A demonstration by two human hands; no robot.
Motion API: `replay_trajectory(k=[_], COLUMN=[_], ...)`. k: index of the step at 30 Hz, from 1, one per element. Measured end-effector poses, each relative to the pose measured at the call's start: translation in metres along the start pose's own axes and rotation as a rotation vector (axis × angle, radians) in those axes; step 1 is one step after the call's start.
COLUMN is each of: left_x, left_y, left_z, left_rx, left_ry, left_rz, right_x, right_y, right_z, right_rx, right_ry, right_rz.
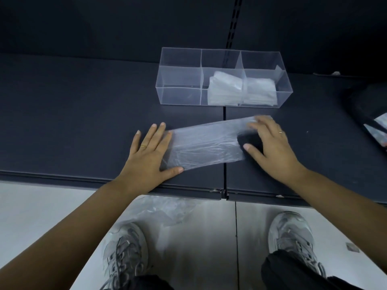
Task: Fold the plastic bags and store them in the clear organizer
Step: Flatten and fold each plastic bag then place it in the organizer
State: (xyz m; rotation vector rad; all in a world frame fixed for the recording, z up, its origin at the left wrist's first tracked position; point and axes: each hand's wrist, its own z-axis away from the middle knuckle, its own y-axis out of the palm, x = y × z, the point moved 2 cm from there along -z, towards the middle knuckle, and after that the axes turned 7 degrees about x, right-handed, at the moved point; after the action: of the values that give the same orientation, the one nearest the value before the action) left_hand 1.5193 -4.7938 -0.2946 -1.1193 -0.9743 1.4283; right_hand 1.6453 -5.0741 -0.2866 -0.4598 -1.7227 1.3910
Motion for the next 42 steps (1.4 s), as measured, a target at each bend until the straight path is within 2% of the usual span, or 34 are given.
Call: replay_trajectory(k=[2, 5, 7, 9, 14, 17, 21, 23, 26, 29, 32, 35, 38, 40, 42], left_x=[-0.015, -0.047, -0.060, -0.064, -0.070, -0.072, -0.076, -0.075, -0.055, -0.022, 0.002, 0.010, 0.009, 0.005, -0.014], left_y=[-0.007, 0.000, 0.011, 0.016, 0.008, 0.005, 0.000, -0.004, -0.005, -0.007, -0.009, -0.010, -0.014, -0.018, -0.025], left_z=[0.000, 0.000, 0.000, 0.000, 0.003, 0.006, 0.011, 0.015, 0.018, 0.024, 0.022, 0.014, 0.006, 0.006, 0.009], left_rx=[-0.090, -0.021, 0.029, 0.002, -0.258, -0.395, -0.403, -0.384, -0.282, -0.243, -0.215, -0.175, -0.219, -0.333, -0.552], left_ry=[0.155, 0.307, 0.300, 0.261, 0.268, 0.308, 0.326, 0.317, 0.200, -0.046, -0.303, -0.441, -0.518, -0.524, -0.365], left_rz=[0.092, 0.208, 0.218, 0.208, 0.196, 0.152, 0.214, 0.238, 0.417, 0.790, 1.105, 1.244, 1.155, 0.867, 0.553], right_x=[0.012, 0.020, 0.020, 0.022, 0.024, 0.031, 0.063, 0.063, 0.045, 0.025, 0.020, 0.018, 0.016, 0.016, 0.017], right_y=[-0.003, 0.004, 0.005, 0.004, -0.017, -0.030, -0.012, 0.003, 0.002, -0.004, -0.005, -0.002, 0.000, 0.000, 0.000], right_z=[0.006, 0.010, 0.006, 0.002, 0.006, 0.016, 0.027, 0.025, 0.019, 0.012, -0.001, -0.016, -0.024, -0.027, -0.030], right_rx=[0.023, 0.097, 0.103, 0.155, 0.343, 0.257, 0.320, 0.225, 0.085, 0.151, 0.188, 0.132, 0.112, 0.128, 0.142], right_ry=[-0.173, -0.191, -0.161, -0.153, -0.029, -0.083, -0.292, -0.293, -0.102, 0.104, 0.221, 0.317, 0.391, 0.412, 0.405], right_rz=[-0.070, -0.067, -0.075, -0.067, -0.374, -0.159, 0.158, 0.188, -0.190, -0.514, -0.670, -0.709, -0.613, -0.553, -0.522])
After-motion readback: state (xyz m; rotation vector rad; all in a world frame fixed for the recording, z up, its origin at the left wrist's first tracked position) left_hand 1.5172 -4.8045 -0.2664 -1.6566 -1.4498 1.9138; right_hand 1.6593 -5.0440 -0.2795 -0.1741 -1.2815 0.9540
